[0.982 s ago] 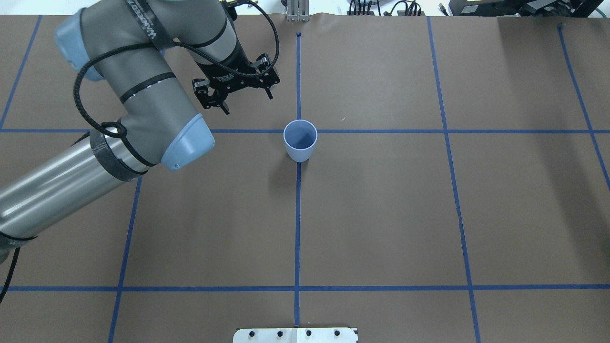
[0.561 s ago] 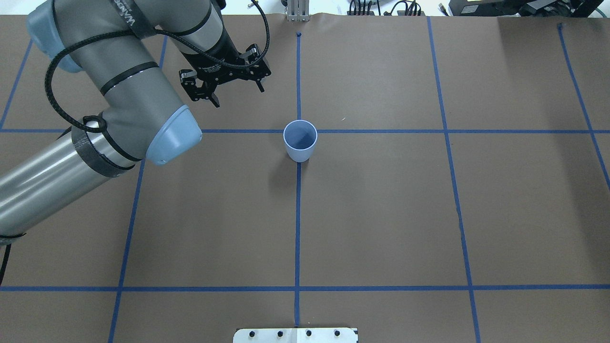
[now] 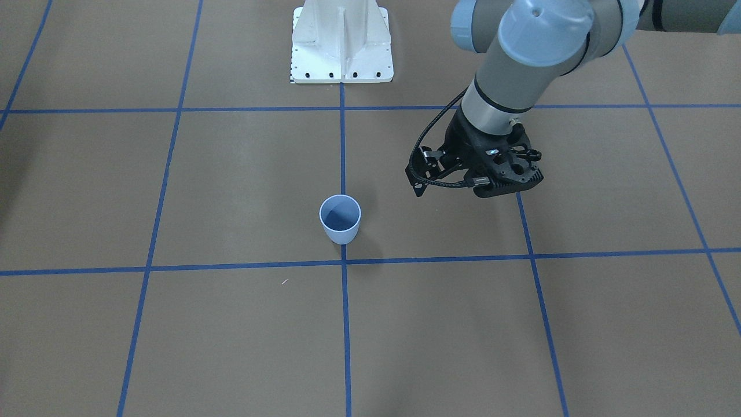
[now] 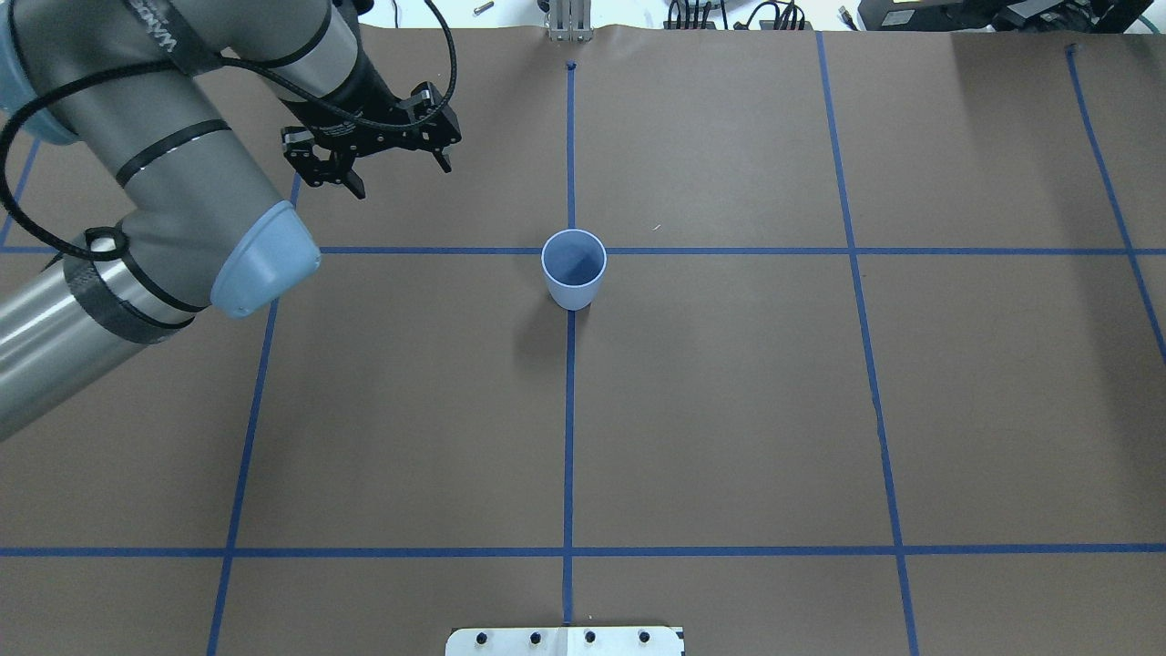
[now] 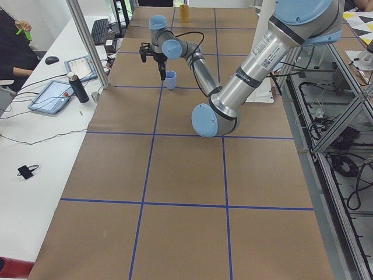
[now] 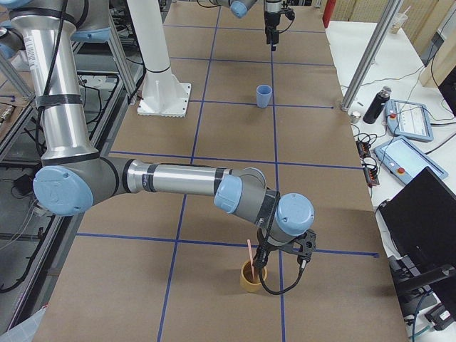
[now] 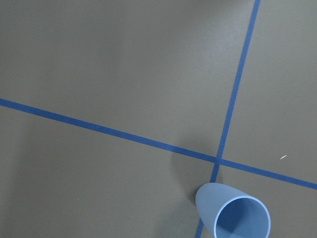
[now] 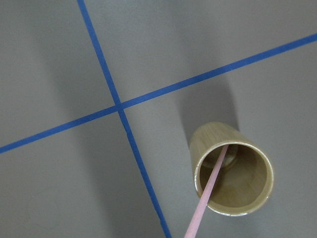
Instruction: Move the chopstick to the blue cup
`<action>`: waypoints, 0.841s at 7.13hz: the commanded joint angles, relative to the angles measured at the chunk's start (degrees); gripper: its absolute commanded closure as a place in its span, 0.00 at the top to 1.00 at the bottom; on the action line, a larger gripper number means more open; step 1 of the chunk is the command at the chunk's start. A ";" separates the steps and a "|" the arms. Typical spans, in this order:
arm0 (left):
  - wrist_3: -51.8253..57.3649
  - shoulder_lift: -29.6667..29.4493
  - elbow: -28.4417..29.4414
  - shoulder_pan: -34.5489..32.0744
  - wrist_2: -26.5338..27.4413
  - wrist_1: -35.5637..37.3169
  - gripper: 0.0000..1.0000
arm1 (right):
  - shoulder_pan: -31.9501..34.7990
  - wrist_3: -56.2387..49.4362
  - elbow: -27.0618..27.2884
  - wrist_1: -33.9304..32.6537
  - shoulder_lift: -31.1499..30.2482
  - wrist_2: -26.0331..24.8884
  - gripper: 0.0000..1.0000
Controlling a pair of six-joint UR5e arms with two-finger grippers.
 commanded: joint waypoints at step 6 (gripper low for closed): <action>0.96 2.03 -1.83 -0.75 0.09 0.10 0.99 | -1.19 12.49 -2.32 0.15 -2.01 4.70 0.89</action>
